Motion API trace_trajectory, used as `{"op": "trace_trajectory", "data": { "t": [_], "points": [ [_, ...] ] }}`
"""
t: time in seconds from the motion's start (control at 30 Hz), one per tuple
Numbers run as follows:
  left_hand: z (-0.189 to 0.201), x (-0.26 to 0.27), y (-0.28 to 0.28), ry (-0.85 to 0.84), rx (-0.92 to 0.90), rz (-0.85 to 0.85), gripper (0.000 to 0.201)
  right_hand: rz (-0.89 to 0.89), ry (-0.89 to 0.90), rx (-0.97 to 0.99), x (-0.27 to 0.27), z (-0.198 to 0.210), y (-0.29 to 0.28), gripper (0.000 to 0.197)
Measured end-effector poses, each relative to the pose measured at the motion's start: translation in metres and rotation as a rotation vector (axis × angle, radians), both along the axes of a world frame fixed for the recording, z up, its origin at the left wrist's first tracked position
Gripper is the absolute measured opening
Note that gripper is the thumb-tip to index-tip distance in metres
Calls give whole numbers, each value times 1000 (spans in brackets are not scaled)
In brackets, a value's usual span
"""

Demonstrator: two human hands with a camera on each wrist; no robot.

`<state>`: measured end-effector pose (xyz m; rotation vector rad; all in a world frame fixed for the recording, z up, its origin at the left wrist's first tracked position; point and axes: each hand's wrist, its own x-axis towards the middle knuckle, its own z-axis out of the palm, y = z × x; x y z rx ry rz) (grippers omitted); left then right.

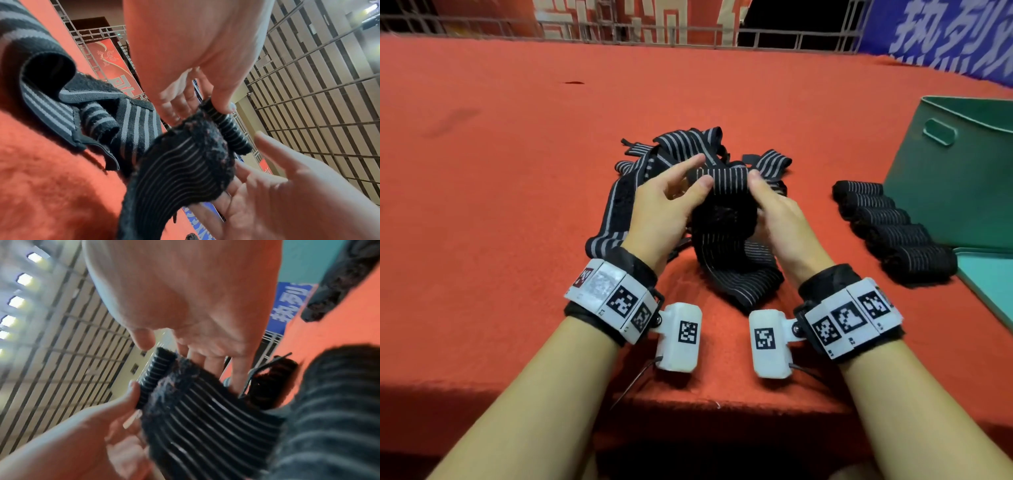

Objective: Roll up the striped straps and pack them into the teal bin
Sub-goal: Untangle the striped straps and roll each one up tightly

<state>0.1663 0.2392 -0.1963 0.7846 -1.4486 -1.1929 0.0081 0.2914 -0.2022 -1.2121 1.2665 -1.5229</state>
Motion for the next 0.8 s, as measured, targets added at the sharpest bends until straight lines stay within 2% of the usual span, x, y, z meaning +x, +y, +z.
{"op": "trace_trajectory", "data": {
  "t": [0.1,0.2,0.3,0.4,0.5,0.57,0.63,0.8],
  "points": [
    [-1,-2,-1,73,16,42,36,-12,197,-53,3,-2,-3,41],
    [-1,-1,-4,242,68,23,24,40,302,-56,3,-4,-2,23],
    [2,3,-6,312,88,-4,21,19,390,-106,-1,-7,1,18],
    [2,5,-5,354,96,-40,17,-31,384,-133,-4,-5,2,18],
    [2,6,-4,408,99,-54,21,-46,433,-118,-2,-4,4,17],
    [3,6,-5,470,112,-45,21,-17,508,-59,-1,-5,5,18],
    [3,8,-7,510,118,-24,15,24,500,-18,-1,-7,5,17],
    [0,10,-9,485,111,67,18,59,455,29,-3,-8,2,18]
  ]
}}
